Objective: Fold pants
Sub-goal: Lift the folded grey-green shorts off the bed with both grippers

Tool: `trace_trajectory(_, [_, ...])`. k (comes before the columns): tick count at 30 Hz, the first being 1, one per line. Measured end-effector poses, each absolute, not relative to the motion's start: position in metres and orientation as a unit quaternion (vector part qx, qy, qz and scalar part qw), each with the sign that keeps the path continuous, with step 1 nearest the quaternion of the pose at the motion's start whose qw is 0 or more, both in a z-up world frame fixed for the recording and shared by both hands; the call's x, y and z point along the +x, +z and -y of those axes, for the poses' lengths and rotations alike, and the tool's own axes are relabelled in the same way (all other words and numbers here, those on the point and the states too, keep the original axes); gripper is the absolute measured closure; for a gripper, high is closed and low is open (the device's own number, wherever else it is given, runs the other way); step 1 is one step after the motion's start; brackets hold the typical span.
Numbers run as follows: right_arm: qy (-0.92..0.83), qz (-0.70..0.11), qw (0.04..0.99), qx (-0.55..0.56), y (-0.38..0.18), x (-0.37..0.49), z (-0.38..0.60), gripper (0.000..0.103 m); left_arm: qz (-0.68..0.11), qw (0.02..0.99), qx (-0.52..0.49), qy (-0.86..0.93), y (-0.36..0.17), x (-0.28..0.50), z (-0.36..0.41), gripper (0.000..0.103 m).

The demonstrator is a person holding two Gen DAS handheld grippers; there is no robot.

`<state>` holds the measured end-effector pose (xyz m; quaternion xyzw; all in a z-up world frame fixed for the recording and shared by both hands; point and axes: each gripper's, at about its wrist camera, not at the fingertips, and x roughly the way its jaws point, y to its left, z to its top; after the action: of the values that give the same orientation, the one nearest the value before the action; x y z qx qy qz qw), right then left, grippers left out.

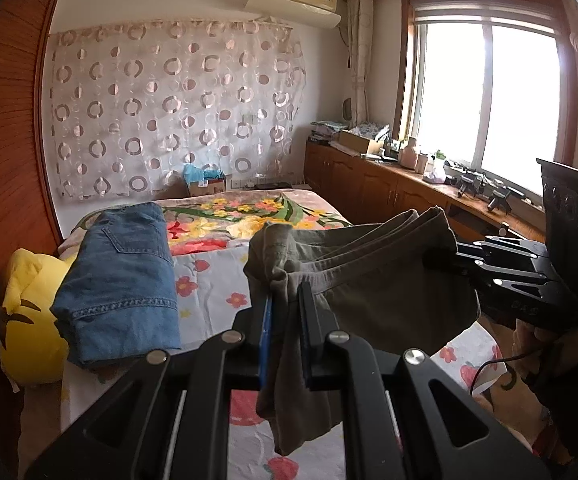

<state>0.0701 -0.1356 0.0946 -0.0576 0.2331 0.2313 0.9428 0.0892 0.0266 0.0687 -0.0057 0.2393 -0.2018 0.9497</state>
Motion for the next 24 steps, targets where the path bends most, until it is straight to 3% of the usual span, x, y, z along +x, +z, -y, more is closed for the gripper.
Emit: trace_trajectory(24, [0.230, -0.229, 0.942, -0.085, 0.127, 0.183, 0.094, 0.091, -0.207, 0.953, -0.005, -0.223, 0.101, 0.196, -0.061, 0.094])
